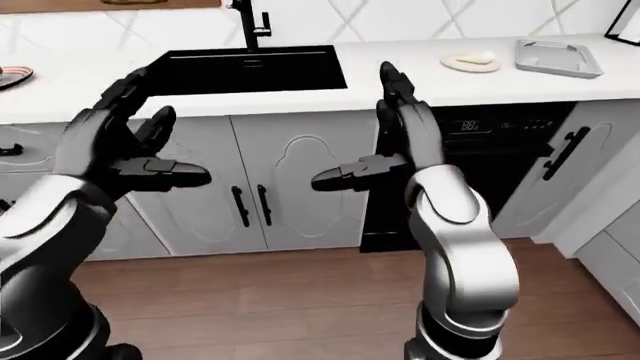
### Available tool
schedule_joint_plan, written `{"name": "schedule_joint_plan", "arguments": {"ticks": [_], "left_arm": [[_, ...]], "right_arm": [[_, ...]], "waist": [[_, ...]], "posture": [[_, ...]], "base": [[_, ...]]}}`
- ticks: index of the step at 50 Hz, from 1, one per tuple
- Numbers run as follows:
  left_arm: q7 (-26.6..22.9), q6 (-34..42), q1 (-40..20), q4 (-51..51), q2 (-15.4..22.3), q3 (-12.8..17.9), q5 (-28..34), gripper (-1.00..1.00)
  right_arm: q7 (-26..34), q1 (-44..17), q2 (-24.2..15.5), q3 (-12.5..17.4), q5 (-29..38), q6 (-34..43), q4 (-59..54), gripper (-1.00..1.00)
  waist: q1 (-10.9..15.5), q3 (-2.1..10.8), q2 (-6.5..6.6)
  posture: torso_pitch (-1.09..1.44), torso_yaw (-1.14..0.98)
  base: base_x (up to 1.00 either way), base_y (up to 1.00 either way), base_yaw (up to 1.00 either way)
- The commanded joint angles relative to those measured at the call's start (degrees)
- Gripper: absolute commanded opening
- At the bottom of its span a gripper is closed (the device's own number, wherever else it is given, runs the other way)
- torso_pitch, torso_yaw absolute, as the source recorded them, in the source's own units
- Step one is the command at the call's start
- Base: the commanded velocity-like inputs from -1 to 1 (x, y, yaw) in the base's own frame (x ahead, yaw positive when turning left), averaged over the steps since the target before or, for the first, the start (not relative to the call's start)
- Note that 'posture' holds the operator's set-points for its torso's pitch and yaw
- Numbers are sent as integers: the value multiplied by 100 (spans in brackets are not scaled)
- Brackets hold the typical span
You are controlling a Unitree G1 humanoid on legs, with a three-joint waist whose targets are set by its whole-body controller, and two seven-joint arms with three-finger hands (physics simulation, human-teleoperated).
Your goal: Move the dessert items from the plate to the tray.
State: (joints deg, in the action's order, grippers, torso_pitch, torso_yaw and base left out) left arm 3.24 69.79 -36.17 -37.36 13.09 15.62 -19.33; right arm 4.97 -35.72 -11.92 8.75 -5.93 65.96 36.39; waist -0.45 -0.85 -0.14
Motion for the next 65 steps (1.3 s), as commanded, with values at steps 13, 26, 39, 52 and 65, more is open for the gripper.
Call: {"name": "schedule_joint_plan", "arguments": {"ticks": [13, 26, 39, 52, 65], "left_arm": [[836, 517, -1036, 239, 919, 545, -1523, 100], [1354, 217, -845, 290, 1197, 440, -2233, 100], [1773, 125, -856, 314, 1406, 446, -2812, 100], [1908, 7, -810, 376, 1582, 401, -3038, 100], [2006, -10, -845, 413, 1705, 399, -3232, 100]], "right_arm": [[71, -1518, -462, 53, -435, 546, -270, 100], [18, -1562, -382, 172, -831, 532, -210, 100], [-343, -1610, -438, 273, -1371, 528, -214, 100], [-453, -1625, -588, 202, -1521, 512, -276, 100], [-435, -1763, -676, 163, -1571, 448, -369, 100]], "waist": [[-106, -25, 386], [39, -21, -256], [350, -8, 495], [267, -122, -251], [251, -177, -106]], "posture": [[0, 0], [0, 0], [0, 0], [0, 0], [0, 0]], "base": [[0, 87, 0], [0, 88, 0], [0, 56, 38], [0, 0, 100], [6, 69, 31]]}}
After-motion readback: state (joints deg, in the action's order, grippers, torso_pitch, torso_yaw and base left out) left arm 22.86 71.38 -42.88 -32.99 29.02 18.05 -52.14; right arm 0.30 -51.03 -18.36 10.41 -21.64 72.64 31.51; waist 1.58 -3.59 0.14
